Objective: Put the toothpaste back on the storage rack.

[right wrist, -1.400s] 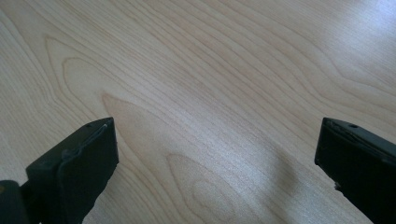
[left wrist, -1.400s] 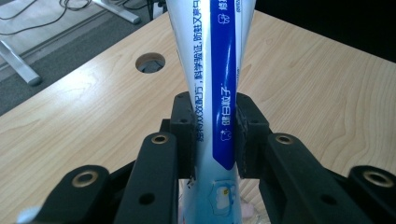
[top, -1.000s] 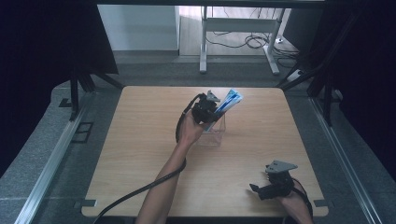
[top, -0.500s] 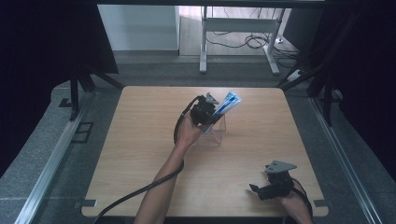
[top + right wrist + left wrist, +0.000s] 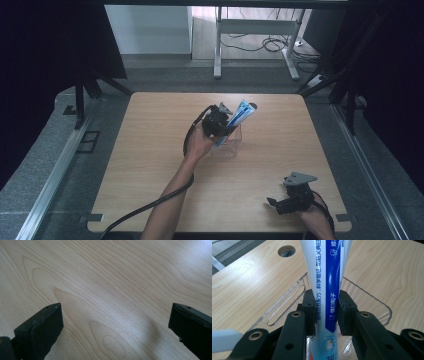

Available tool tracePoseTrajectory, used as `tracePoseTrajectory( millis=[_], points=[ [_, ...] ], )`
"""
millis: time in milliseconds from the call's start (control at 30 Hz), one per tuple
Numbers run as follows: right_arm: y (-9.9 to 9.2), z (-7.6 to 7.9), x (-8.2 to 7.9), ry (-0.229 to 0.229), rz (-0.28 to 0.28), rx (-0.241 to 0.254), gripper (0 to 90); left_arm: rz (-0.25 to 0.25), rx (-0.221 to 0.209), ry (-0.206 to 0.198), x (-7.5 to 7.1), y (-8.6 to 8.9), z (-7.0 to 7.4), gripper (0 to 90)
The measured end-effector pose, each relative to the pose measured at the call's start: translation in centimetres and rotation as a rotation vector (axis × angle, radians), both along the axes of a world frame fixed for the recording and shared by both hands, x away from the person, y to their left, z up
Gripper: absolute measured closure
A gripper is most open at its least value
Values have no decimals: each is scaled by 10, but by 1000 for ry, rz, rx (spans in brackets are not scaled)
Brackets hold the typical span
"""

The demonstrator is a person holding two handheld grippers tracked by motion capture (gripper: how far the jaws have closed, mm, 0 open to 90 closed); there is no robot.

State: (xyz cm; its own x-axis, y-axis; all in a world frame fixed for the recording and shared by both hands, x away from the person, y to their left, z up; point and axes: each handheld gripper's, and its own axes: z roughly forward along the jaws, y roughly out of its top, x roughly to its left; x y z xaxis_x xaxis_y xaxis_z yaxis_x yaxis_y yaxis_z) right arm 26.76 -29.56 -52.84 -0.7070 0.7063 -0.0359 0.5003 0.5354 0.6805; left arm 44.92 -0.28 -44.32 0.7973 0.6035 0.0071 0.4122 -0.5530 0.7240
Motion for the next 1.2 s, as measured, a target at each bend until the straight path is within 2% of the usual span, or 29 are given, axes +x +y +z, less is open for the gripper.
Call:
tracePoseTrajectory(
  millis=[467, 567, 667, 967, 1200],
  points=[
    [1, -1, 0, 9, 3, -6, 0, -31, 64, 21, -7, 1, -1, 701],
    [1, -1, 0, 9, 4, -10, 0, -41, 80, 49, -8, 2, -3, 693],
    [2, -1, 0, 12, 10, -13, 0, -38, 56, 45, -10, 4, -5, 683],
    [2, -2, 0, 10, 9, -11, 0, -34, 61, 51, -11, 4, -5, 657],
    [3, -2, 0, 9, 12, -11, 0, -24, 45, 40, -13, 9, -5, 564]
  ],
)
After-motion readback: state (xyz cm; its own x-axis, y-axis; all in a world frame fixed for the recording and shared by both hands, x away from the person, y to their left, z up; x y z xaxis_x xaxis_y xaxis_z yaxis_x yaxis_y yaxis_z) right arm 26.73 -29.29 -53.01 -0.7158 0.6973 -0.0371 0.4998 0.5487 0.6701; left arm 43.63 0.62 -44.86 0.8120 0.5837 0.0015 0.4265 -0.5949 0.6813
